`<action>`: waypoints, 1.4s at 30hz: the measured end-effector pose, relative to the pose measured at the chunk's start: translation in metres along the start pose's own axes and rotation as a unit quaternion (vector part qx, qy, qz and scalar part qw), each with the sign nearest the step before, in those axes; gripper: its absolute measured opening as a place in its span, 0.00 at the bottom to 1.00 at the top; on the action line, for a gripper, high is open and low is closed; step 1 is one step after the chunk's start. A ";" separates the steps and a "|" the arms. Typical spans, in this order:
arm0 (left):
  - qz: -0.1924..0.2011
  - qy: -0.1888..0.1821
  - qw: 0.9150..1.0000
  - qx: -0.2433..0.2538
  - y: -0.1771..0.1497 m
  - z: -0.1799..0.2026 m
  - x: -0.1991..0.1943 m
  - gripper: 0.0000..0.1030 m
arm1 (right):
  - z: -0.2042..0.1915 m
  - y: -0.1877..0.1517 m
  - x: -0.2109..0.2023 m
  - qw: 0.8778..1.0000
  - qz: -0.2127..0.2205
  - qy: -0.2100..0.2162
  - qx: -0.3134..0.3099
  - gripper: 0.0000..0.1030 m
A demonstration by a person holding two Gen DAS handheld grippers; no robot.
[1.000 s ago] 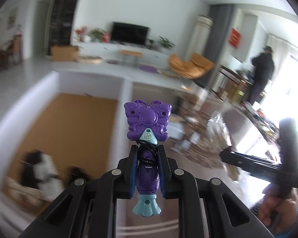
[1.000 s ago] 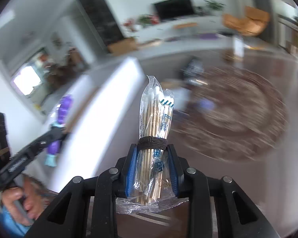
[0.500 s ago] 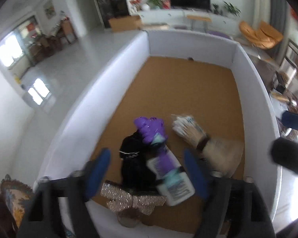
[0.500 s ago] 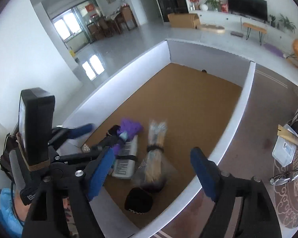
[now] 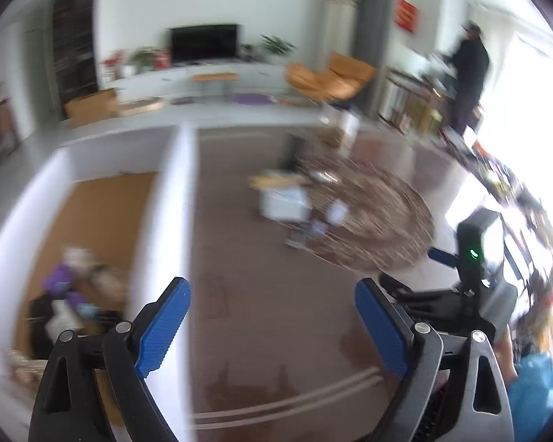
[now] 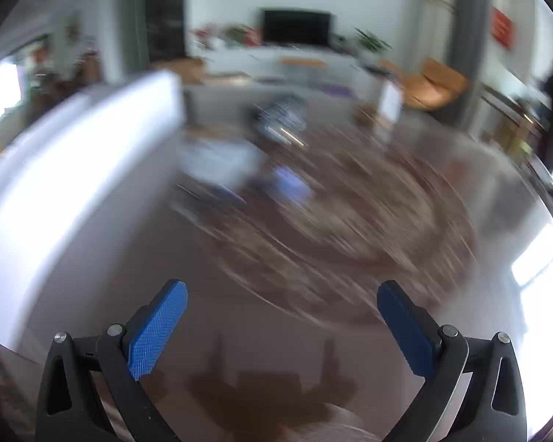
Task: Organize objects
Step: 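Bring both grippers back over the table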
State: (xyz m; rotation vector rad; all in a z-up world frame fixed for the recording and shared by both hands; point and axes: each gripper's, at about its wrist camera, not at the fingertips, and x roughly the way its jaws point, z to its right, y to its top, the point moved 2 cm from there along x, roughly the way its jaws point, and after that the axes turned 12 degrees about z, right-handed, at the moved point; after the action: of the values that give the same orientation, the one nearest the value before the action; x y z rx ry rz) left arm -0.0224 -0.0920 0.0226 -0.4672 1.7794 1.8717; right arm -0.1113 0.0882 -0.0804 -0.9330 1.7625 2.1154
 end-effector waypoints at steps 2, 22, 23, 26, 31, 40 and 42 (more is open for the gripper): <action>-0.028 -0.010 0.999 0.013 -0.014 0.026 0.027 0.88 | 0.023 -0.018 0.003 0.999 -0.014 -0.022 0.019 1.00; -0.074 0.082 0.994 -0.011 -0.052 0.005 0.152 1.00 | 0.037 -0.031 0.022 0.997 -0.051 -0.017 0.051 1.00; -0.071 0.083 0.994 -0.012 -0.051 0.004 0.153 1.00 | 0.037 -0.031 0.021 0.997 -0.051 -0.017 0.051 1.00; -0.065 0.091 0.994 -0.018 -0.044 -0.001 0.164 1.00 | 0.037 -0.031 0.021 0.997 -0.051 -0.016 0.051 1.00; -0.060 0.101 0.993 -0.028 -0.038 -0.004 0.172 1.00 | 0.037 -0.031 0.021 0.997 -0.051 -0.016 0.051 1.00; -0.060 0.101 0.993 -0.028 -0.038 -0.003 0.173 1.00 | 0.037 -0.031 0.021 0.997 -0.051 -0.016 0.051 1.00; -0.060 0.101 0.993 -0.028 -0.038 -0.003 0.173 1.00 | 0.037 -0.031 0.021 0.997 -0.051 -0.016 0.051 1.00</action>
State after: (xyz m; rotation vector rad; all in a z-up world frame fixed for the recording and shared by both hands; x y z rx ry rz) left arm -0.1410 -0.0726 -0.1080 -0.7924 1.7852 1.8477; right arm -0.1226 0.1261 -0.1150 -0.9363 1.7493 1.9480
